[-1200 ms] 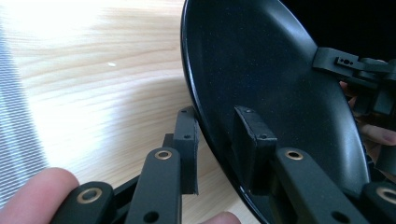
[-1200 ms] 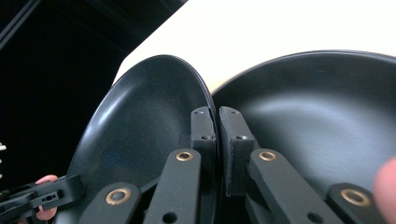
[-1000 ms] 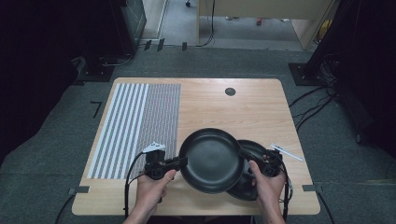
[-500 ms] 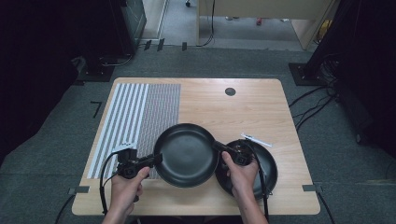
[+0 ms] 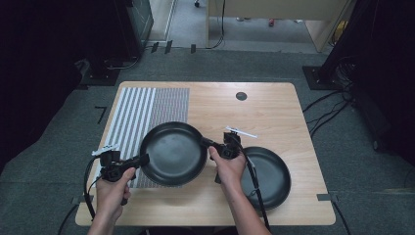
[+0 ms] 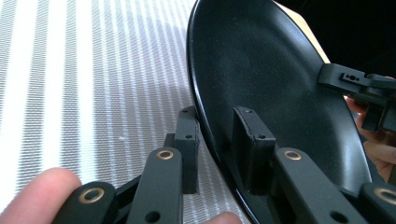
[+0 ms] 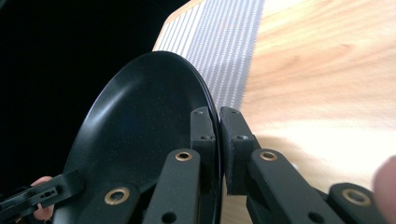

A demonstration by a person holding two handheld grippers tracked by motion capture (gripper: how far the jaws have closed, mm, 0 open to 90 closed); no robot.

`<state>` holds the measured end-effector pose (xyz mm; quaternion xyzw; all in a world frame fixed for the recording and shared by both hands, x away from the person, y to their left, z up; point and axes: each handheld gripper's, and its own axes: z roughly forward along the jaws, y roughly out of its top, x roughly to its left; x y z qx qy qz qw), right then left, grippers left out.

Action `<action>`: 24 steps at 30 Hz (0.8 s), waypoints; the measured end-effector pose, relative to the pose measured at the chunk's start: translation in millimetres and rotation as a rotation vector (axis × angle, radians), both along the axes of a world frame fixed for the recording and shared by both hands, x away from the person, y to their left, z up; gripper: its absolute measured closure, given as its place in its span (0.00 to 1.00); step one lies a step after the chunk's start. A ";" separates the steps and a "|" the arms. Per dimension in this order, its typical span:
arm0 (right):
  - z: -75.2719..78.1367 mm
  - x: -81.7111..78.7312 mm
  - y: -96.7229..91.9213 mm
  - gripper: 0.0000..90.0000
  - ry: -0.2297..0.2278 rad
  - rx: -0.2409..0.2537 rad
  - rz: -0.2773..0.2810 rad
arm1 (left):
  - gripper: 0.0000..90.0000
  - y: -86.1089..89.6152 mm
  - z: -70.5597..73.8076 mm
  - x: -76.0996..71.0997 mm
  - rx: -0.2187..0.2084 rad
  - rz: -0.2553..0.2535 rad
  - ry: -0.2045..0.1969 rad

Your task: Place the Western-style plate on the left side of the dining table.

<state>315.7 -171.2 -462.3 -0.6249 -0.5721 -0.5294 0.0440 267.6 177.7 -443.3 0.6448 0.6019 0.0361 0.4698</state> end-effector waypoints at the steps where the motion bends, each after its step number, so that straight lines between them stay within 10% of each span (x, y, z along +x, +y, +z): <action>1: 1.4 4.6 6.2 0.95 -0.002 -0.007 0.008 | 0.81 2.8 -0.6 0.8 -0.001 0.004 -0.001; 24: -30.8 78.0 76.4 0.94 0.057 -0.068 0.073 | 0.81 56.7 -40.1 50.0 -0.004 0.157 0.066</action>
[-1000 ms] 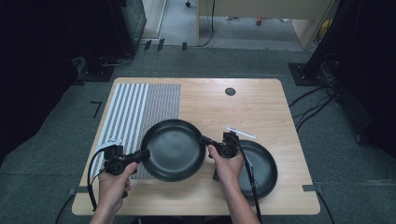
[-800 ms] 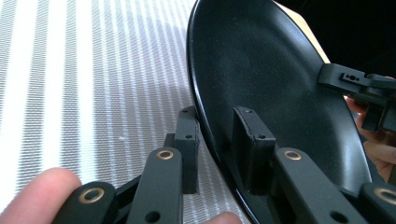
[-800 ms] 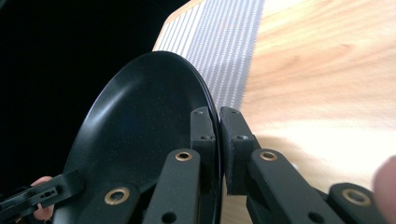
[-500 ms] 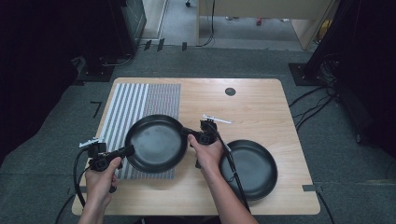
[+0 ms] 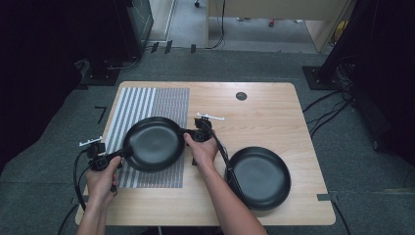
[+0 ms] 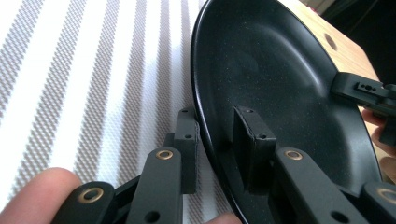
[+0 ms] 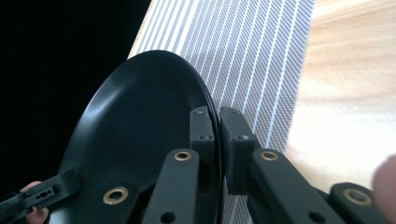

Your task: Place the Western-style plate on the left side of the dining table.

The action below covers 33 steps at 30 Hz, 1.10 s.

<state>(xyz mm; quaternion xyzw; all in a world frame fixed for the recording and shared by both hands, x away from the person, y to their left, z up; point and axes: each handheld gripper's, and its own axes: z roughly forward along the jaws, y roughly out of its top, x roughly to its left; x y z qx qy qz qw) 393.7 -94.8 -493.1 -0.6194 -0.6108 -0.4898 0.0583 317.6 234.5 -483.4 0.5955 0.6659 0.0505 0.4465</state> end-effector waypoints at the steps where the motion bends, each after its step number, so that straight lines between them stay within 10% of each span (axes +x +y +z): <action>1: -0.4 3.8 2.8 0.94 0.003 -0.001 -0.001 | 0.81 2.6 -1.0 3.1 -0.001 -0.003 0.000; 33: -22.9 62.2 33.4 0.93 0.015 -0.045 -0.067 | 0.82 15.8 -28.8 67.4 -0.012 0.120 -0.004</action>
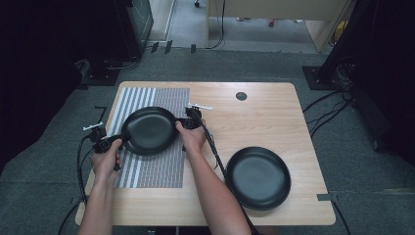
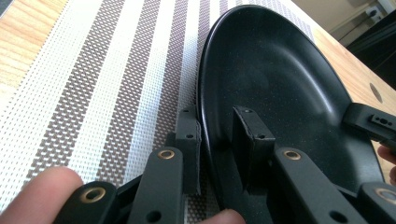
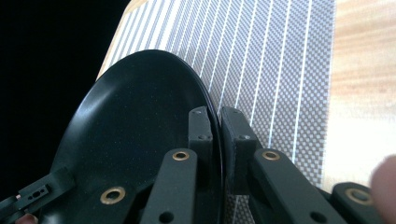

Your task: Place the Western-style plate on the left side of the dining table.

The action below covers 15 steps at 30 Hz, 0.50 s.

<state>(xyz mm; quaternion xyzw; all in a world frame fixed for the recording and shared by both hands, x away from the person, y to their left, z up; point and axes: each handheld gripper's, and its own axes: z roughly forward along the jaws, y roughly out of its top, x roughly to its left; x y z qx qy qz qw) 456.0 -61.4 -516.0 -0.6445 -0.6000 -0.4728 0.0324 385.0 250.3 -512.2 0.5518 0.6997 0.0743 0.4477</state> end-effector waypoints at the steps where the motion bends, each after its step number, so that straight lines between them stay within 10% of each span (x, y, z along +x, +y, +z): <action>1: 0.1 0.7 0.5 0.93 -0.006 -0.006 0.001 | 0.82 -0.6 -0.9 0.6 0.004 0.004 -0.004; 9: 2.3 1.0 3.7 0.81 -0.060 -0.084 0.035 | 0.62 -7.2 -1.2 -1.3 0.060 -0.025 -0.029; 15: 16.7 -8.0 -6.8 0.64 -0.117 -0.222 -0.023 | 0.49 -12.9 12.3 -13.0 0.203 -0.013 -0.069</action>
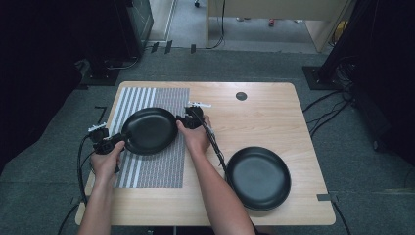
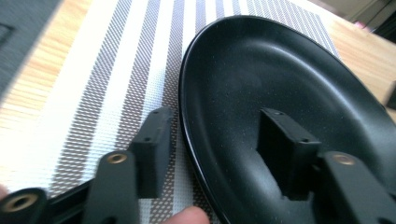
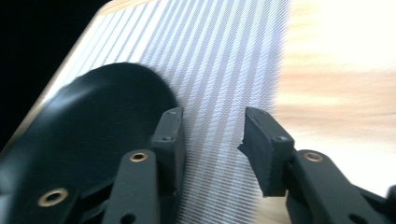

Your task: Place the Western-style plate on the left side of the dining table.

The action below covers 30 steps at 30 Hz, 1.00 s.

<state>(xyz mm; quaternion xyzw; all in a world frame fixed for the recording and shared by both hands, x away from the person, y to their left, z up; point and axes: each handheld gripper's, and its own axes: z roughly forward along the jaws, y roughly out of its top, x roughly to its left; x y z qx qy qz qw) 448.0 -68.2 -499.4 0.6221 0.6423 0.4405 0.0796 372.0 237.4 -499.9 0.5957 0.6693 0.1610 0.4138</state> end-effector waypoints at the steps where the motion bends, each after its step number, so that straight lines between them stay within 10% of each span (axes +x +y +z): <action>1: 4.0 -2.3 -3.4 0.62 -0.015 -0.032 -0.002 | 0.46 -0.1 1.0 -2.1 0.007 0.004 -0.001; 14: 46.3 -47.4 -43.3 0.42 -0.173 -0.100 0.107 | 0.31 -4.9 23.4 -33.5 0.003 -0.013 -0.029; 30: 56.0 -90.7 -98.8 0.30 -0.134 -0.030 0.159 | 0.20 -18.1 30.3 -76.1 0.041 -0.086 0.008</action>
